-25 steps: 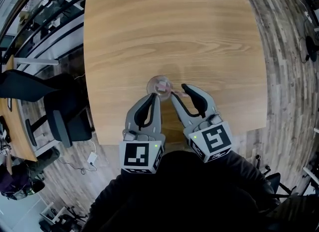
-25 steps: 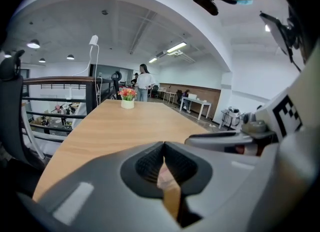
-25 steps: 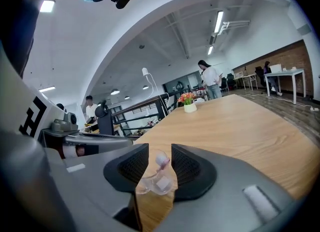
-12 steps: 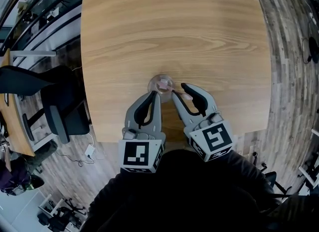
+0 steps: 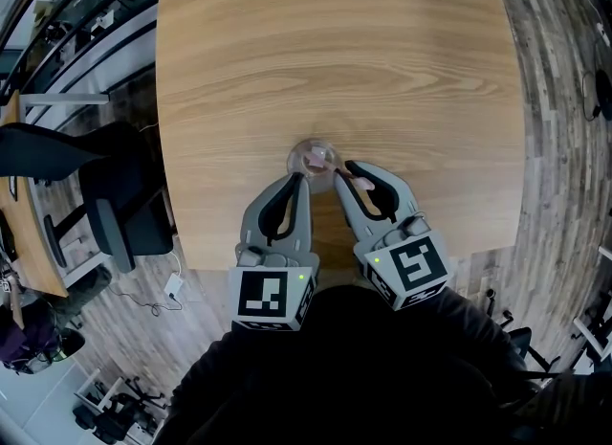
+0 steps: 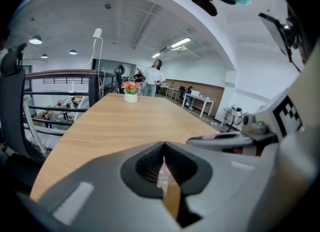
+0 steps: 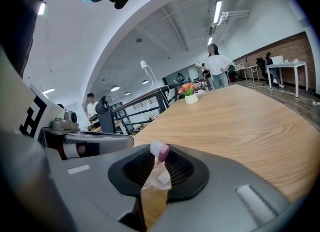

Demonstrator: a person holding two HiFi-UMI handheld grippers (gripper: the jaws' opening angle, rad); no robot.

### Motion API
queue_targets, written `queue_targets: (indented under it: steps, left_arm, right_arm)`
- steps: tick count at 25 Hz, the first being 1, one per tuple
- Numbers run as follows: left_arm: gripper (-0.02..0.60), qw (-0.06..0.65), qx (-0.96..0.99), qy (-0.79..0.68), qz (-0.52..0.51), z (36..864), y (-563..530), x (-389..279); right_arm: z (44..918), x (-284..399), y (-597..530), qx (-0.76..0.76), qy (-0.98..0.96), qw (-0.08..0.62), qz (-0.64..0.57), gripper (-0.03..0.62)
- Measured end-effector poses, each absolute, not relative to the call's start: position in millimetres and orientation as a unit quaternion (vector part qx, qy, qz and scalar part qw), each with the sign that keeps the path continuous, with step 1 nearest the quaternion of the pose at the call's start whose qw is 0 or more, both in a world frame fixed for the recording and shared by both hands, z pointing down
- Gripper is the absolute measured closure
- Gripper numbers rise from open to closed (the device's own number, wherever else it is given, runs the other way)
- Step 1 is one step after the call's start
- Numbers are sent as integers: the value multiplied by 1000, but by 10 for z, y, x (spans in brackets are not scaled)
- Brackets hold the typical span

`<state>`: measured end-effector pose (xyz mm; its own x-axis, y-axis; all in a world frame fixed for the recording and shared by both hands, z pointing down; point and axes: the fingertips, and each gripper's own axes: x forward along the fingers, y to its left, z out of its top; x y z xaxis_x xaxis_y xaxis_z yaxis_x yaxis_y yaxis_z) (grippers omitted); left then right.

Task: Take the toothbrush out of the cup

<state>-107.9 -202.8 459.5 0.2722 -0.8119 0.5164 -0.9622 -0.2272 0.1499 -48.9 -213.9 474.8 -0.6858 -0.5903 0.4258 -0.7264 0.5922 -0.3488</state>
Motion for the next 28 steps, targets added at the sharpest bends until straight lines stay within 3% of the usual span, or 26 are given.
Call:
queue_targets:
  steps: [9,28]
  left_arm:
    - [574,221,766,-580,165,4576,-2011,-1139]
    - [574,186,781,-579,145,4247,-1941,-1176]
  right_arm:
    - [4744,-533,-2129,380,-880,137,251,562]
    - [4375,-546,-2070,395,-888,111,207,563]
